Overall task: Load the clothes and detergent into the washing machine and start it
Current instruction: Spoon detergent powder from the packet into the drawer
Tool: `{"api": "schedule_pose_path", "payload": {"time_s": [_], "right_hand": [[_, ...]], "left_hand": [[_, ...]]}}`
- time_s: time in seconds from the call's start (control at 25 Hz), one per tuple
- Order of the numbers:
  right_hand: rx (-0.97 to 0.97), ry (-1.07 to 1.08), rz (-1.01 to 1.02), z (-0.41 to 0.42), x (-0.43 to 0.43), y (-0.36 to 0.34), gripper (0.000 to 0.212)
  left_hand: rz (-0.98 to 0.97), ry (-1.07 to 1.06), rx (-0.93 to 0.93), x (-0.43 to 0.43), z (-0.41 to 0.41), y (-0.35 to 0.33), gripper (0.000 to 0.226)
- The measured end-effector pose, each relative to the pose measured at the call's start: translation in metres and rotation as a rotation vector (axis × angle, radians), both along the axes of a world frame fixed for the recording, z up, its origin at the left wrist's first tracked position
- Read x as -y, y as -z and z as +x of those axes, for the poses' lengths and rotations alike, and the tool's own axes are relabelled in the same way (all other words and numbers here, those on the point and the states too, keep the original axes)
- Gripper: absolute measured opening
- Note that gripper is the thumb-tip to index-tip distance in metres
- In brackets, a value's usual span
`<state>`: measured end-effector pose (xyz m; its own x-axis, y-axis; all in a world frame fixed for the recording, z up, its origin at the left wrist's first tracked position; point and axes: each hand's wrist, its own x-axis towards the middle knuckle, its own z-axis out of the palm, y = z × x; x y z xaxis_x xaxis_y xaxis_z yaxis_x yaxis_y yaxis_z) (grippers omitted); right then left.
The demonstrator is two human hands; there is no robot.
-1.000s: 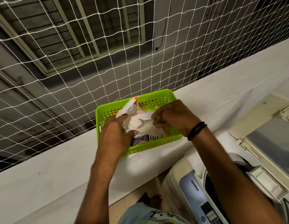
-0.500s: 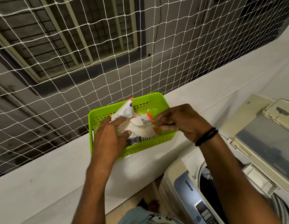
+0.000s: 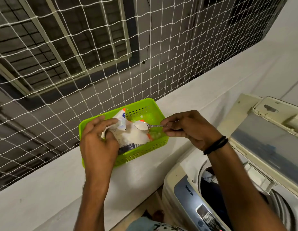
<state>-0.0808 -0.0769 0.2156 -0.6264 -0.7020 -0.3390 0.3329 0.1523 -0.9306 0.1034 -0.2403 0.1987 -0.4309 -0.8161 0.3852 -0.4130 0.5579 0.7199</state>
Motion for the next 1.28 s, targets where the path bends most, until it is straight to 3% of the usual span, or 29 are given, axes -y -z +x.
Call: {"api": "schedule_pose_path", "payload": {"time_s": [0.24, 0.44, 0.6, 0.76, 1.28], "right_hand": [[-0.014, 0.158, -0.004, -0.009, -0.053, 0.003, 0.014], [0.007, 0.36, 0.039, -0.015, -0.119, 0.019, 0.017], [0.03, 0.564, 0.07, -0.021, -0.177, 0.045, 0.018], [0.085, 0.822, 0.089, -0.029, -0.237, 0.085, 0.021], [0.315, 1.331, 0.183, -0.059, -0.334, 0.238, 0.015]], "left_hand": [[0.005, 0.148, -0.285, -0.036, -0.038, -0.007, 0.042], [0.004, 0.389, -0.279, -0.077, -0.091, 0.013, 0.039], [-0.023, 0.56, -0.161, -0.119, -0.132, 0.032, 0.04], [0.101, 0.736, -0.057, -0.162, -0.17, 0.056, 0.04], [0.222, 1.167, 0.65, -0.282, -0.256, 0.208, 0.047]]}}
